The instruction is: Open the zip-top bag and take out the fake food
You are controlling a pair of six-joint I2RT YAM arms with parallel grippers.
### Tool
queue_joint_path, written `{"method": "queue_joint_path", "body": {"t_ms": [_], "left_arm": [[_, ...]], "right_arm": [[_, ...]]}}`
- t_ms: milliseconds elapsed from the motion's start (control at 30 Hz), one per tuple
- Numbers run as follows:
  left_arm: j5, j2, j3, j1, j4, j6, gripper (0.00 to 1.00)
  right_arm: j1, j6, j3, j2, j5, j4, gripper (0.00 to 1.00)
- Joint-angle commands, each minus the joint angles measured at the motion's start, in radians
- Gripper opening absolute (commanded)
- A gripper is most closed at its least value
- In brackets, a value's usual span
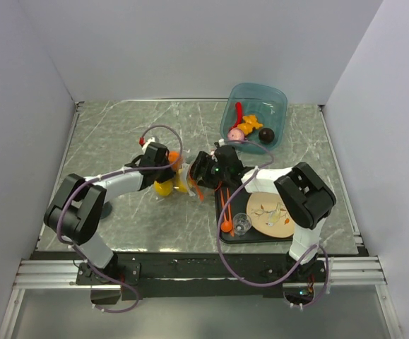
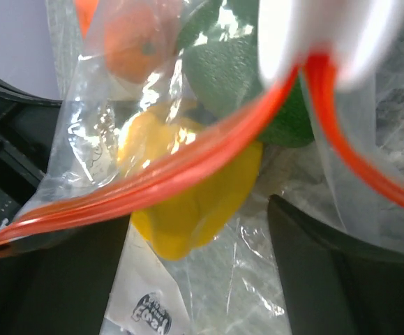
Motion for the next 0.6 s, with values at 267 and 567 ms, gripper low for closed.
{"method": "queue_joint_path", "body": {"t_ms": [267, 567], "left_arm": [[0.026, 0.011, -0.045, -0.041, 0.067, -0.006, 0.01], [-0.047, -0.023, -0.095, 0.006, 0.025, -0.025, 0.01]], "right_arm": [[0.043, -0.035, 0.126, 0.071, 0.041, -0.034, 0.79], [0.041, -0.072, 0.092, -0.035, 0.102, -0.085, 0.41]]}}
